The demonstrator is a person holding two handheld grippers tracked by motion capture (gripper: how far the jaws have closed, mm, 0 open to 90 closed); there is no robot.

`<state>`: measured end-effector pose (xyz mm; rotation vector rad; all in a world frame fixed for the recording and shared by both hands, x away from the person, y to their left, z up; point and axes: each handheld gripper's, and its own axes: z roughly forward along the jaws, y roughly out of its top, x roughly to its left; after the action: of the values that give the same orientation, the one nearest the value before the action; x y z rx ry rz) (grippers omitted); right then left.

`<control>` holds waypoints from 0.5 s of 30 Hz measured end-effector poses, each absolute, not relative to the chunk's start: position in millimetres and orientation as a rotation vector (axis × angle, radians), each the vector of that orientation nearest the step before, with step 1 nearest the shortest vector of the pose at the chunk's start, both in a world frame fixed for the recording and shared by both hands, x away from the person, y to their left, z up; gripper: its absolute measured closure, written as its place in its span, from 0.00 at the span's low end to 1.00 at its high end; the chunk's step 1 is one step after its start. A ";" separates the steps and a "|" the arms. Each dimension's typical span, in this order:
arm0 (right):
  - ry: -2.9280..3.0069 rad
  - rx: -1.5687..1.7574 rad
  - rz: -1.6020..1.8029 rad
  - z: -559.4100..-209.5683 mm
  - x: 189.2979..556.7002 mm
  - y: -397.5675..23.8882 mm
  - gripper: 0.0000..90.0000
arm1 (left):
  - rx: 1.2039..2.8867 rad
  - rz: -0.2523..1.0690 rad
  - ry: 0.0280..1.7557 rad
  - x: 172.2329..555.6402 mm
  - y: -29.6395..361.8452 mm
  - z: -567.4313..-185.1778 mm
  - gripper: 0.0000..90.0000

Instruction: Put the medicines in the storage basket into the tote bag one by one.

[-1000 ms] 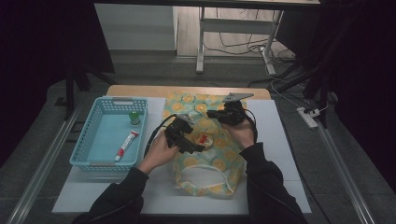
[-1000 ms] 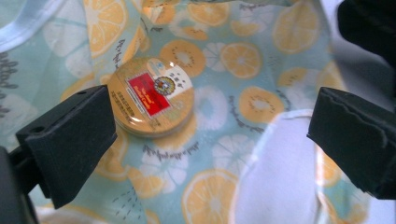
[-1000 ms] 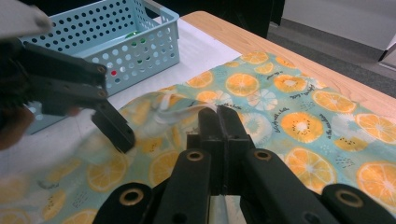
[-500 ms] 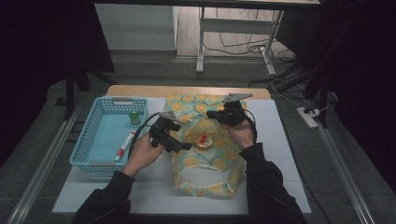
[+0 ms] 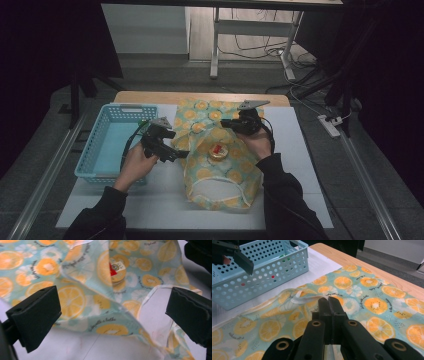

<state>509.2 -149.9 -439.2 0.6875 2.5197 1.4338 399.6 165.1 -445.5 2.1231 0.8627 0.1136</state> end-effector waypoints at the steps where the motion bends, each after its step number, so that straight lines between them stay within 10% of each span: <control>1: 2.519 0.687 1.434 -439.2 508.9 -149.7 1.00 | 2.119 0.120 0.873 398.8 168.4 -445.0 0.00; 15: 2.520 0.678 1.433 -439.2 508.5 -148.9 1.00 | 2.068 0.218 1.005 384.4 215.6 -446.2 0.00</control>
<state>508.5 -148.9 -439.2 0.6781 2.5200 1.4334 384.4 215.6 -446.2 2.0677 1.0052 0.2177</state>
